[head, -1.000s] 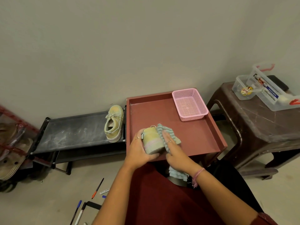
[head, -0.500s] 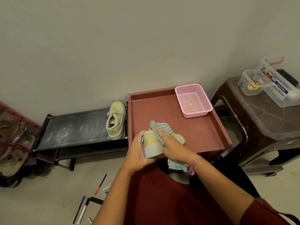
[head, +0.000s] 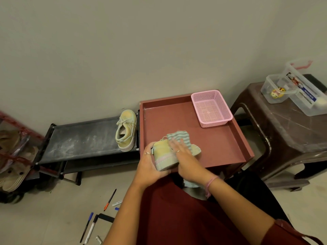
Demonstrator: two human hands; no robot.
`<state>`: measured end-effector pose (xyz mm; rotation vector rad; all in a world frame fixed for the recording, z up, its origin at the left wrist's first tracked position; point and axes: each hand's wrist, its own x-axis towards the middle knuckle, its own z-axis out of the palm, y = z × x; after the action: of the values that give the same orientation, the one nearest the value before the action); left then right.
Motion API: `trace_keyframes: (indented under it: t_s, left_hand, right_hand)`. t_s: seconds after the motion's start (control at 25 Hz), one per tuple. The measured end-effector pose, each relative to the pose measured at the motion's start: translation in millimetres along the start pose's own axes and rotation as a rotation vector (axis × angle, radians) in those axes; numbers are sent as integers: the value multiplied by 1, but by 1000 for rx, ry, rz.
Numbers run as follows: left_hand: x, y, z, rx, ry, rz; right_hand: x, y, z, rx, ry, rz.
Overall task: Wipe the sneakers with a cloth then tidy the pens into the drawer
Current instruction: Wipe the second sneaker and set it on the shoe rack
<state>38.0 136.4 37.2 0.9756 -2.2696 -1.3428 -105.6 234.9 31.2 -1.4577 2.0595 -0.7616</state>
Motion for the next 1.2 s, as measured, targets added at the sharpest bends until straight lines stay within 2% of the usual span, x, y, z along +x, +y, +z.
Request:
trace_keyframes:
  t_s: [0.08, 0.16, 0.32, 0.44, 0.64, 0.72, 0.8, 0.88, 1.04, 1.12, 1.2]
  left_hand:
    - [1, -1, -4, -17, -9, -26]
    - [0, -4, -6, -10, -29, -31]
    - [-3, -6, -6, -30, -2, -51]
    - [-1, -8, -5, -52, 29, -68]
    - [-4, -10, -3, -54, 38, -55]
    - [-6, -10, -1, -19, 22, -35]
    - [-6, -10, -1, 18, -4, -13]
    - [-3, -9, -1, 42, -22, 24]
    - [4, -8, -3, 111, -48, 90]
    - [4, -12, -5, 124, -55, 97]
    - [1, -15, -5, 141, -52, 109]
  right_hand:
    - [-24, -31, 12, 26, 36, -144]
    - [-38, -17, 23, -8, 86, -189]
    - [-23, 49, 15, -163, 138, -60]
    - [-1, 69, 5, -182, 144, 19]
    - [14, 71, 18, -32, 189, 249]
    - [20, 81, 12, 74, 131, 403]
    - [26, 91, 1, 112, 72, 434]
    - [21, 68, -2, 116, 76, 396]
    - [-7, 3, 22, 116, 101, 32]
    - [-14, 16, 22, 52, 158, -58]
    - [-7, 62, 10, -145, 153, -58]
